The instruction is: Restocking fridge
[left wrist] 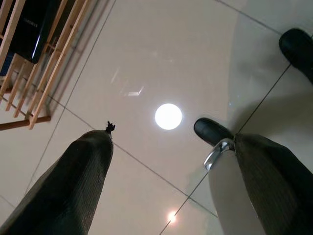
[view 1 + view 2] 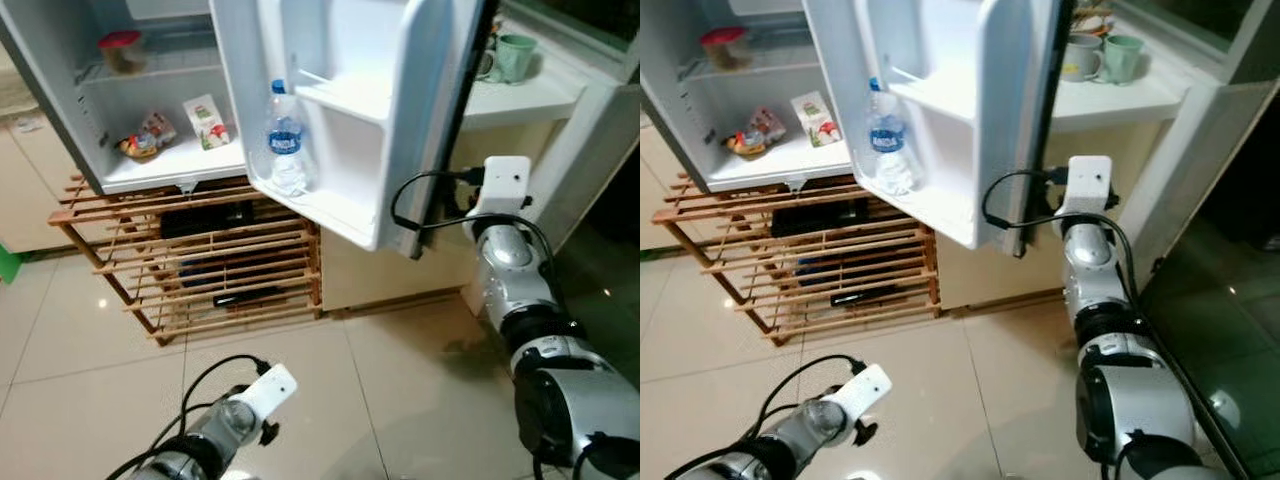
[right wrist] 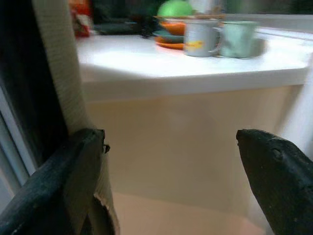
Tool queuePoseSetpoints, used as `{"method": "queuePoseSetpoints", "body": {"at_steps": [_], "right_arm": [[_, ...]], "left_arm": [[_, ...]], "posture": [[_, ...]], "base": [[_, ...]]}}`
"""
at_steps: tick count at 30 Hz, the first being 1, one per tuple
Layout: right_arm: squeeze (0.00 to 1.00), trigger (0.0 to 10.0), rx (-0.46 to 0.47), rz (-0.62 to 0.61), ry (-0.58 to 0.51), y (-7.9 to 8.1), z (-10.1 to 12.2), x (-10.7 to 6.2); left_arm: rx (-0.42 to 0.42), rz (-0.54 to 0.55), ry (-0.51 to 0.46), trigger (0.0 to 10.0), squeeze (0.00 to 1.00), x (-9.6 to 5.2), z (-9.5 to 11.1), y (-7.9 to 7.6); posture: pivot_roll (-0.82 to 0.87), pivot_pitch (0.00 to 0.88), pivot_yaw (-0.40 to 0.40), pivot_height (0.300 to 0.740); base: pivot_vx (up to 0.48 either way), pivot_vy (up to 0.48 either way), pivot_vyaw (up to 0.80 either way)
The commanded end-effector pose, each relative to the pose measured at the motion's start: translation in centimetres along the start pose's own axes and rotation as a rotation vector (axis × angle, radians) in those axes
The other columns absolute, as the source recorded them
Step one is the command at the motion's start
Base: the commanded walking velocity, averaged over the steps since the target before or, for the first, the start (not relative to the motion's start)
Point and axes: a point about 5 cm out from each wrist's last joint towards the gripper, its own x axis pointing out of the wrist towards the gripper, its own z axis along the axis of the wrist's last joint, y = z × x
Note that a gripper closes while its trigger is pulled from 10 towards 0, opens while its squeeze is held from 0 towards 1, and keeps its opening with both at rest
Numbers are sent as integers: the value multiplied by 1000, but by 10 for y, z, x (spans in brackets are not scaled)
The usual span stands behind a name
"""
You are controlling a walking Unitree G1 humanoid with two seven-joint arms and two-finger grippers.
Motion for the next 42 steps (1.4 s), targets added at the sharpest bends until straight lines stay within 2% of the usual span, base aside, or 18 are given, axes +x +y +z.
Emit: {"method": "queuePoseSetpoints", "body": {"at_steps": [1,2,3,5,7,9,11,14,17,19,23,25,26,28,31,34,40,42], "right_arm": [[0,10000,37,223,-125,37,27,4],[0,10000,53,289,-134,42,28,-3],[0,10000,105,416,-113,49,28,-20],[0,10000,164,530,-86,52,31,-40],[0,10000,199,603,-71,54,35,-55],[0,10000,259,717,-30,56,37,-80],[0,10000,252,750,18,52,30,-94],[0,10000,202,573,110,27,1,-89],[0,10000,123,189,164,-11,-22,-76],[0,10000,97,36,184,-26,-29,-77],[0,10000,32,-24,170,-25,-30,-87],[0,10000,2,-58,143,-21,-31,-88],[0,10000,2,-58,143,-21,-31,-88],[0,10000,-6,-78,104,-16,-31,-87],[0,10000,-25,-93,95,-10,-35,-85],[0,10000,-49,-95,103,-8,-39,-84],[0,10000,-59,-129,93,-12,-41,-83],[0,10000,-55,-171,73,-16,-40,-83]], "left_arm": [[-3,9,-12,10000,0,0,4,1],[-5,7,-9,10000,0,0,4,1],[-5,1,-4,10000,0,0,3,1],[6,-10,0,10000,0,0,3,0],[17,-18,2,10000,0,0,3,-1],[27,-24,-1,10000,0,1,5,-2],[37,-23,-5,10000,0,1,8,-2],[59,-16,-25,10000,0,1,14,-1],[42,24,-103,10000,0,0,31,4],[30,37,-164,10000,0,-2,45,7],[73,133,-335,10000,0,-10,84,20],[28,195,-471,10000,0,-22,84,49],[28,195,-471,10000,0,-22,84,49],[-25,251,-634,10000,0,-42,91,76],[-131,274,-874,10000,0,-74,129,95],[-189,293,-976,10000,0,-90,149,104],[-296,271,-1065,10000,0,-99,158,109],[-339,263,-1133,10000,0,-109,160,111]], "posture": [[-53,0,47,740],[-56,0,54,740],[-65,0,66,740],[-69,0,71,740],[-75,0,77,740],[-89,0,89,740],[-100,0,97,740],[-105,0,103,740],[-106,0,101,740],[-104,0,100,740],[-102,0,98,740],[-97,0,90,740],[-97,0,90,740],[-91,0,83,740],[-86,0,76,740],[-84,0,76,740],[-89,0,86,740],[-92,0,89,740]], "base": [[0,0,0],[0,0,0],[0,0,0],[0,0,0],[0,0,0],[0,0,0],[0,0,0],[0,0,0],[0,0,0],[0,0,0],[0,0,0],[0,0,0],[0,0,0],[0,0,0],[0,125,-185],[0,474,-754],[0,462,-738],[0,452,-734]]}}
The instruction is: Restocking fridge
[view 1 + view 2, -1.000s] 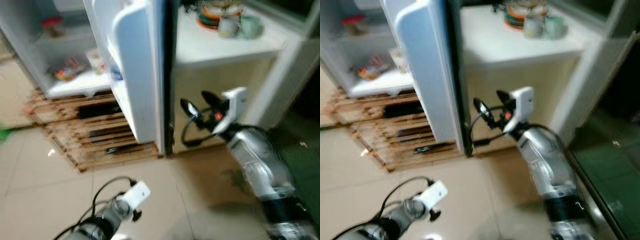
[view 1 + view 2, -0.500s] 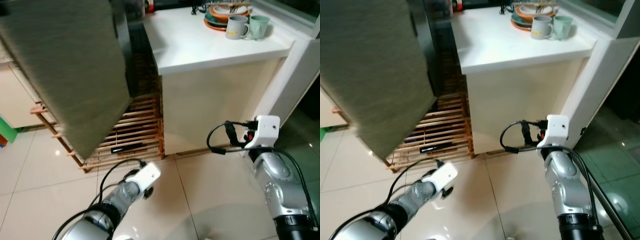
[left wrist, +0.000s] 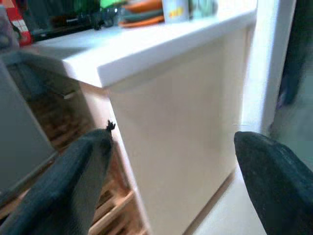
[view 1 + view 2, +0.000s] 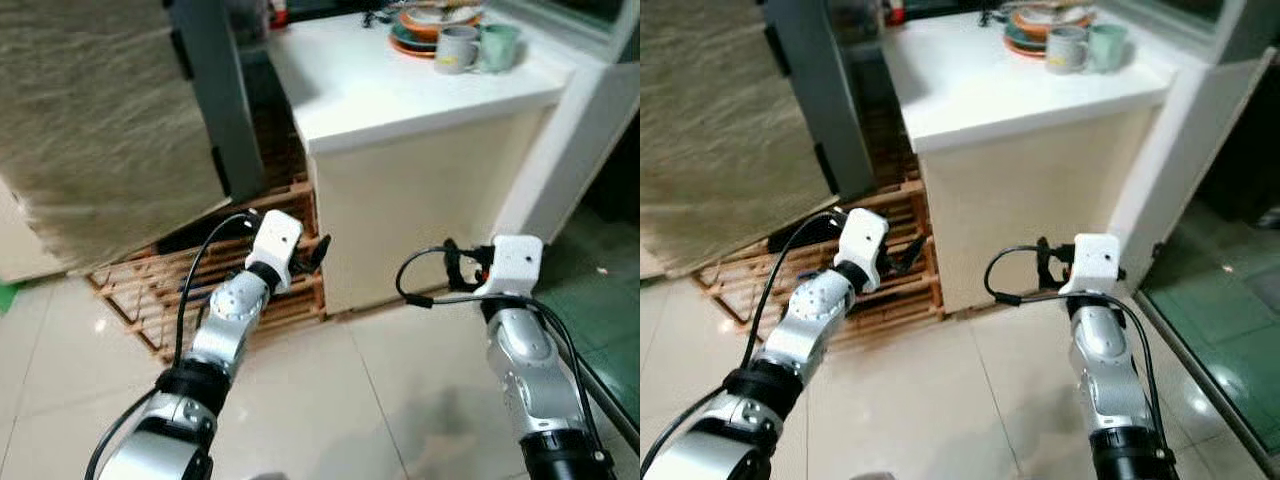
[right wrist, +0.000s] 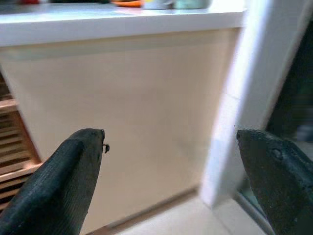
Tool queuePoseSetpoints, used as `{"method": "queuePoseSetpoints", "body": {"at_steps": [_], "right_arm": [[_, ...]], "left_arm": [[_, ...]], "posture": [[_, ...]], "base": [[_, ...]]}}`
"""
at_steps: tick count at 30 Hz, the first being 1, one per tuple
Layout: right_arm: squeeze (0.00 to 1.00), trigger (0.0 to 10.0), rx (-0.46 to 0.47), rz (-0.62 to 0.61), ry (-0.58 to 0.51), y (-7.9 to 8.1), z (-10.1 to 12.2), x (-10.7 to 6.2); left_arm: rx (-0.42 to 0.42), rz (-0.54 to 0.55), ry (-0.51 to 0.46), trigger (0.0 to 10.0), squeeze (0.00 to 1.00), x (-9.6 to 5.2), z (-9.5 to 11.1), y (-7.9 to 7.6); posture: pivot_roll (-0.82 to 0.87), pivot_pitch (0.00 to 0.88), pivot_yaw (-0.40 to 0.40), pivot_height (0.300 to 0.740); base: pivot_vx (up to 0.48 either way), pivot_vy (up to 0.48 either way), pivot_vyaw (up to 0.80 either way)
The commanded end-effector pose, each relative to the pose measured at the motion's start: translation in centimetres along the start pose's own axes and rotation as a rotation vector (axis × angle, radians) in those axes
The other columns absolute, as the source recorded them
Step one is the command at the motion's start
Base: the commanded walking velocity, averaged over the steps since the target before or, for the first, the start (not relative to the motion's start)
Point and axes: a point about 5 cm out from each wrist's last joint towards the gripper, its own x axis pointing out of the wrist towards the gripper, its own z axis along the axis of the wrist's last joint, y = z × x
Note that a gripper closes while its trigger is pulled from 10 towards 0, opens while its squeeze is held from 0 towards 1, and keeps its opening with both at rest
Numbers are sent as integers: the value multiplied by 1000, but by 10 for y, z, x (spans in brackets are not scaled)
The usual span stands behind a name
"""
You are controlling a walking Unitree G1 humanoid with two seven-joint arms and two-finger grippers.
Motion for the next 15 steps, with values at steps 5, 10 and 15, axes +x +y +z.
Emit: {"method": "queuePoseSetpoints", "body": {"at_steps": [5,10,15], "right_arm": [[0,10000,11,-90,-55,-11,3,-2],[0,10000,2,-94,-39,-13,-4,-6],[0,10000,4,-94,-51,-10,-3,-6]], "left_arm": [[-27,4,-121,10000,0,-10,29,4],[44,14,-101,10000,0,-12,31,-3],[27,23,-97,10000,0,-15,32,-2]], "posture": [[-92,0,89,740],[-80,0,81,740],[-83,0,81,740]], "base": [[0,441,-699],[0,268,-701],[0,0,-705]]}}
